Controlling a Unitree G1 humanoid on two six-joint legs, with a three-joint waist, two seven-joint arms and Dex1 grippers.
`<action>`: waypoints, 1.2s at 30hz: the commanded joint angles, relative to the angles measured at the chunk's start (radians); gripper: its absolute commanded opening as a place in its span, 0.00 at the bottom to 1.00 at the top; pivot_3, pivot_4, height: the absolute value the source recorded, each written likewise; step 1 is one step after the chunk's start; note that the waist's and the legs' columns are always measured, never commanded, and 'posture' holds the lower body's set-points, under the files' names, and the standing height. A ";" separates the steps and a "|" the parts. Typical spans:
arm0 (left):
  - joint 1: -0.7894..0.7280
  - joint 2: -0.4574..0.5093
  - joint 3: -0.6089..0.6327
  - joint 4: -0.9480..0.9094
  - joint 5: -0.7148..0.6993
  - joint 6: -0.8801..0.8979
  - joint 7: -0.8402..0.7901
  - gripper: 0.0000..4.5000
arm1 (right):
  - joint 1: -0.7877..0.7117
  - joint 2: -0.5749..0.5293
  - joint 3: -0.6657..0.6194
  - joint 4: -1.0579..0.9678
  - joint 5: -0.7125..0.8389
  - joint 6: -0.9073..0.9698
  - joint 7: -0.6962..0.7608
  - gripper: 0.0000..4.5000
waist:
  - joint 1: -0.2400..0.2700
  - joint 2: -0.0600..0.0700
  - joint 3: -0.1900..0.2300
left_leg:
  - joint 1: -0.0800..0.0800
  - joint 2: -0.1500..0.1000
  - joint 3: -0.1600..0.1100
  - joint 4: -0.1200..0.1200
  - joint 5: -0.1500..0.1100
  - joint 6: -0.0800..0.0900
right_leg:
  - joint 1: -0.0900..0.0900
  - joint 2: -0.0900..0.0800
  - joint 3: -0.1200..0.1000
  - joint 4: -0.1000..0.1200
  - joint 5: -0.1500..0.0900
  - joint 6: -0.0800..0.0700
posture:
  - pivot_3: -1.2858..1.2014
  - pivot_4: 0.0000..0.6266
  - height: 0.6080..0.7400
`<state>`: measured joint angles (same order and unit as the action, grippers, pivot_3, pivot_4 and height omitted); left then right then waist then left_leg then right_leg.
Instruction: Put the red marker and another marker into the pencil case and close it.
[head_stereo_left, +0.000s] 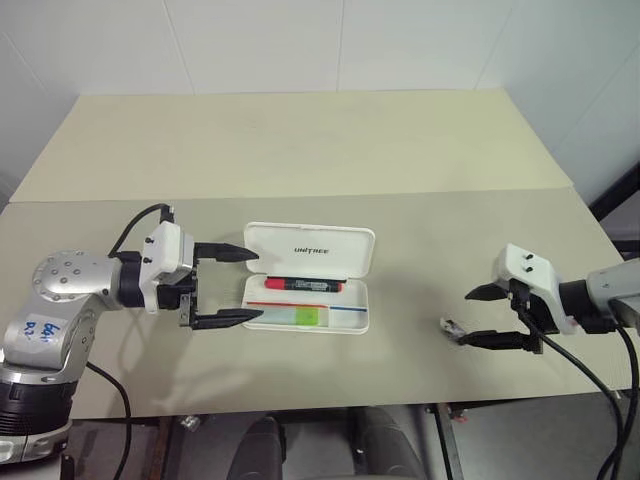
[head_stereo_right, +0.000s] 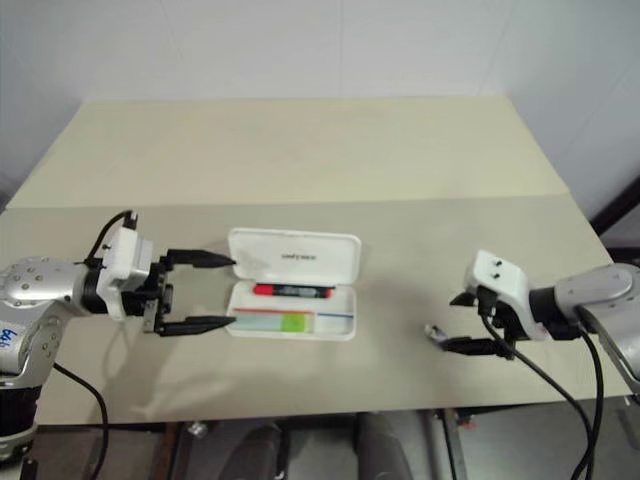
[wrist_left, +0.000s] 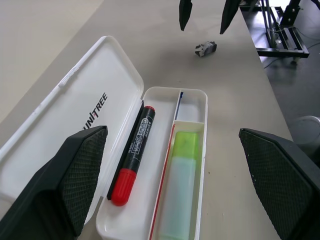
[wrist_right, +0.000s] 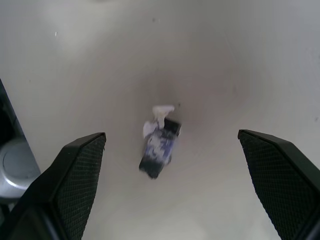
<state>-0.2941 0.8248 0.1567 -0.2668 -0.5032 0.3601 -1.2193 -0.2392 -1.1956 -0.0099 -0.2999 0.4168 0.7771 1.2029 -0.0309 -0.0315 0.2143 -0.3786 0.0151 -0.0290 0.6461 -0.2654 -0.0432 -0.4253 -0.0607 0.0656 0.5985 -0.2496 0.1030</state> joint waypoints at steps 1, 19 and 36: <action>0.006 0.010 0.015 -0.004 -0.012 -0.026 -0.007 1.00 | -0.014 -0.014 -0.004 -0.084 0.023 0.108 -0.045 1.00 | -0.001 0.000 0.000 | 0.000 0.000 0.000 0.000 0.000 0.000 | 0.000 0.000 0.000 0.000 0.000 0.000 | 0.52 0.24 1.00; -0.008 0.030 0.014 0.019 -0.014 -0.047 -0.031 1.00 | 0.004 0.105 0.108 -0.185 0.036 0.300 -0.237 0.96 | -0.001 -0.003 -0.002 | -0.004 0.000 0.000 0.000 -0.001 0.001 | -0.002 0.000 0.000 -0.003 0.001 0.001 | 0.52 0.24 1.00; 0.001 0.039 0.021 0.018 0.000 -0.069 -0.021 1.00 | -0.093 0.083 0.199 -0.118 -0.075 0.067 -0.136 0.08 | -0.009 -0.007 -0.004 | -0.004 0.001 0.000 0.001 -0.003 0.003 | -0.002 0.001 0.000 -0.005 0.001 0.001 | 0.52 0.24 1.00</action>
<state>-0.2972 0.8451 0.1560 -0.2294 -0.5020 0.3100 -1.2421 -0.3011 -1.1036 0.1897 -0.4167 0.3494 0.8900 1.0285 -0.0403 -0.0386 0.2100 -0.3823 0.0165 -0.0286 0.6465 -0.2680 -0.0404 -0.4272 -0.0593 0.0657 0.5938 -0.2483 0.1038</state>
